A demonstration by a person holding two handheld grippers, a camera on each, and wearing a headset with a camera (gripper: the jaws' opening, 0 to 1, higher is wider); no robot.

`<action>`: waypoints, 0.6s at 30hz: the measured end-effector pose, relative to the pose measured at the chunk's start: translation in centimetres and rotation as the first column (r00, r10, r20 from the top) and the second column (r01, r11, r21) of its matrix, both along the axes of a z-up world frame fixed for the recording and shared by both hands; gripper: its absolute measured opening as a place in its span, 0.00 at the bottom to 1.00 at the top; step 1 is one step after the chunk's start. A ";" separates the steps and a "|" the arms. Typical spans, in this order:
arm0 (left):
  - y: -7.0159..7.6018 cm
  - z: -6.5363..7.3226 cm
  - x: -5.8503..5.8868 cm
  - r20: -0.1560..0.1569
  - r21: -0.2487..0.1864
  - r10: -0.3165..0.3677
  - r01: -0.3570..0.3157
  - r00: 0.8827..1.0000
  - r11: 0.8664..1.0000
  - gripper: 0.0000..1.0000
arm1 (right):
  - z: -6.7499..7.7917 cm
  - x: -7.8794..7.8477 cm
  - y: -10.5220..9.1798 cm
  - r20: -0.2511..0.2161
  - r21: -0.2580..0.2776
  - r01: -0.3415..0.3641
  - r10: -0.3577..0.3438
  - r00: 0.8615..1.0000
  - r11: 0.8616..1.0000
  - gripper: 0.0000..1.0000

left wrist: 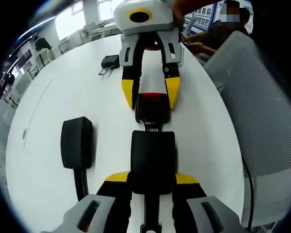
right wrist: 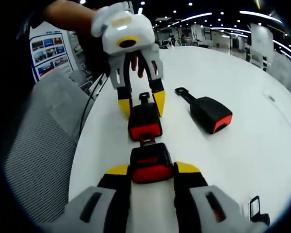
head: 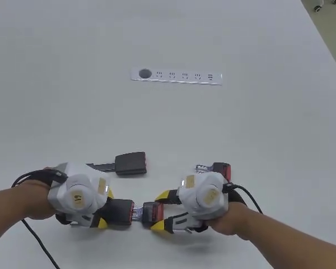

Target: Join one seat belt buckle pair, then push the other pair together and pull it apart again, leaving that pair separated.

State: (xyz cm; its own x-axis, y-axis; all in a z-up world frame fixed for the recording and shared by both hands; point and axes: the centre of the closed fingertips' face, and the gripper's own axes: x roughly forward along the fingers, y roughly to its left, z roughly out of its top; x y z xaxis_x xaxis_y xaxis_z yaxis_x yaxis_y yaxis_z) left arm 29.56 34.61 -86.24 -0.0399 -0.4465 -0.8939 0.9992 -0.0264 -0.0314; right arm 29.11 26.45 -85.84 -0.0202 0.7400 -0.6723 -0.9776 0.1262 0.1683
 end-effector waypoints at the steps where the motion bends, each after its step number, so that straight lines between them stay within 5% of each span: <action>1: 0.0 0.0 0.0 -0.001 0.001 -0.001 0.001 1.000 1.000 0.33 | 0.0 0.0 0.0 0.001 -0.002 -0.001 0.001 1.000 1.000 0.34; 18: -0.1 0.0 0.0 -0.007 0.000 0.013 -0.013 1.000 1.000 0.33 | -0.1 0.0 2.0 -0.003 -0.006 0.059 -0.059 0.998 0.998 0.34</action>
State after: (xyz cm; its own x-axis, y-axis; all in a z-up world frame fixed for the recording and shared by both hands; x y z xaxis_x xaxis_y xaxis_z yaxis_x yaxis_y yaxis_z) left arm 29.59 34.56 -86.27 -0.0401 -0.4468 -0.8937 0.9992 -0.0134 -0.0382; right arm 29.15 28.47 -85.91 0.0210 0.7358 -0.6768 -0.9680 0.1843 0.1704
